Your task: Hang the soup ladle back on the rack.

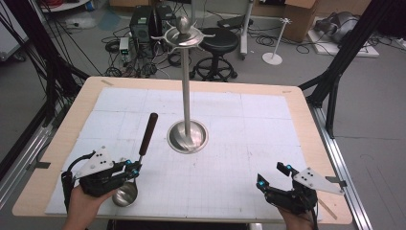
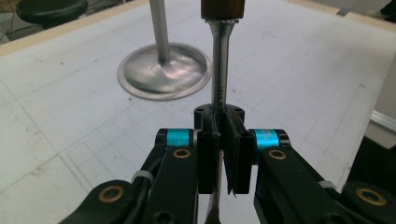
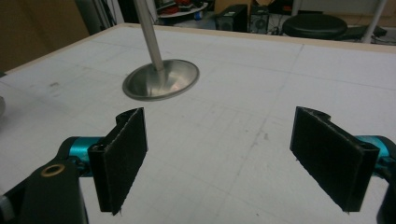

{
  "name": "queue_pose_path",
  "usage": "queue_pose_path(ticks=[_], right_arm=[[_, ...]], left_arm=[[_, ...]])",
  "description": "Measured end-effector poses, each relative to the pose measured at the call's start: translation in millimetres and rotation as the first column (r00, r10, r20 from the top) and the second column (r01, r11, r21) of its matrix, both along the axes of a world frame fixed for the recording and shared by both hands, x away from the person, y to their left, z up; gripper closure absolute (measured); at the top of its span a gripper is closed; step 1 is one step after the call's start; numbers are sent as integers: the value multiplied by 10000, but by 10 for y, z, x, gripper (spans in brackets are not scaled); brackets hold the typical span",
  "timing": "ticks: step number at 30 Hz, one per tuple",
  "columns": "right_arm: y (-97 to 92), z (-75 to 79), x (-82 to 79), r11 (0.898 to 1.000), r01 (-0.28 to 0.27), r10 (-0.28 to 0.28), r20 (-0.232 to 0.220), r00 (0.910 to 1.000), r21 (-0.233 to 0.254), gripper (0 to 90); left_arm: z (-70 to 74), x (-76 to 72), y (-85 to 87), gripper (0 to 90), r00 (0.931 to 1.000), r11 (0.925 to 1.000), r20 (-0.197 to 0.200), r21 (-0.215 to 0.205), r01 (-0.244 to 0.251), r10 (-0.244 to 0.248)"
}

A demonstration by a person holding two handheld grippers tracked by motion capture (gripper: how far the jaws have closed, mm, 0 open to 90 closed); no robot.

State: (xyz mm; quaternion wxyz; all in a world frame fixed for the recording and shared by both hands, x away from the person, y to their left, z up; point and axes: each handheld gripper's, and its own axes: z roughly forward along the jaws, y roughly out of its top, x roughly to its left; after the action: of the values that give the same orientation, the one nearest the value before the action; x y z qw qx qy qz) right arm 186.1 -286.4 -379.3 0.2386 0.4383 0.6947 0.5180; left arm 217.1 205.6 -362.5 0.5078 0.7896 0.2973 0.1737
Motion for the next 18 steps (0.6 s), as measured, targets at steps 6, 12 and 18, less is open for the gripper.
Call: queue_pose_path(ticks=[6, 12, 18], right_arm=[[169, 93, 37, 9994, -328, 326, 291, 9990, 74, 170], [324, 214, 87, 9954, -843, 819, 527, 9952, 460, 170], [506, 280, 171, 9874, -1367, 1318, 644, 9892, 795, 174]], left_arm=[[42, -48, -78, 843, 9987, 9993, 450, -325, -208, 223], [128, -84, -196, 843, 9962, 9989, 860, -465, -87, 127], [164, -102, -322, 843, 9945, 9988, 1046, -468, 108, -59]])
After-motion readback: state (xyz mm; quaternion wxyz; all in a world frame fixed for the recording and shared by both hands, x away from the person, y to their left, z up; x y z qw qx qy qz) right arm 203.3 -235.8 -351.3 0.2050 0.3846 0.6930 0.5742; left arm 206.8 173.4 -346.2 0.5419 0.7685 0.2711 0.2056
